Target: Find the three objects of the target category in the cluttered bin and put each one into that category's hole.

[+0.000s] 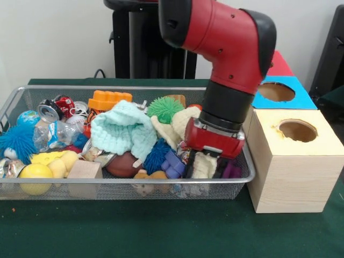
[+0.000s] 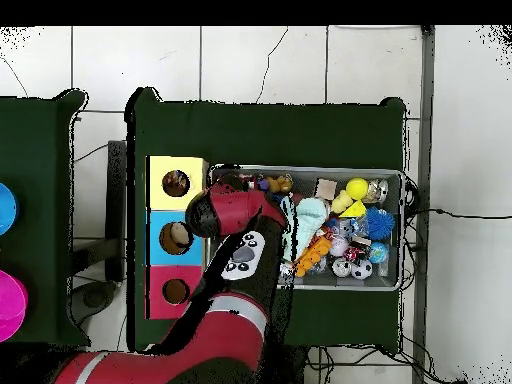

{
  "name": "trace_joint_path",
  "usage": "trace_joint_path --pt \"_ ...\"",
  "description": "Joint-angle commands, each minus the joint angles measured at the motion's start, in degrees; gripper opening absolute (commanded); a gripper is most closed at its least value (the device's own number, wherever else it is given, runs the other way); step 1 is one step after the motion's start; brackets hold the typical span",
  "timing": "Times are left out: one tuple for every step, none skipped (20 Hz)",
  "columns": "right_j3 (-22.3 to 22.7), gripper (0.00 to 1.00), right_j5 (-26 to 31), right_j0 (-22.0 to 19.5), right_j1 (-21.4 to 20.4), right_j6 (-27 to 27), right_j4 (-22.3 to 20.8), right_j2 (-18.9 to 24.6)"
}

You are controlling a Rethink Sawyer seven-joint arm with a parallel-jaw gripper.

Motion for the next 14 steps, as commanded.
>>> trace_joint_path --pt "0.61 1.00 -0.67 -3.51 5.82 9.81 2.23 2.98" --pt "-0.07 1.00 -0.69 -3.08 6.48 9.99 2.29 1.79" --pt "-0.67 1.00 -1.12 -2.66 7.30 10.37 2.43 0.45" --pt "-1.23 1.00 -0.98 -2.36 7.92 10.58 2.63 -0.65" --pt "-1.76 1.00 -0.41 -2.23 8.72 10.71 2.95 -1.48" --pt "-2.13 1.00 1.13 -2.72 9.27 10.52 3.44 -1.20" --pt "-2.64 1.00 3.29 -3.56 9.99 10.08 4.10 -0.30" --pt "-3.33 1.00 6.10 -4.43 10.63 9.20 4.70 0.69" --pt "-3.93 1.00 9.33 -5.64 11.25 8.26 5.47 2.22" --pt "-4.45 1.00 12.23 -6.83 11.66 7.18 6.01 3.85" --pt "-5.23 1.00 15.21 -8.32 12.13 5.51 6.37 5.81" --pt "-5.66 1.00 18.41 -9.62 12.35 4.09 6.83 7.67" --pt "-5.87 1.00 20.63 -10.74 12.24 2.58 6.91 9.24" --pt "-5.91 1.00 22.85 -11.63 12.15 1.75 7.31 10.52"
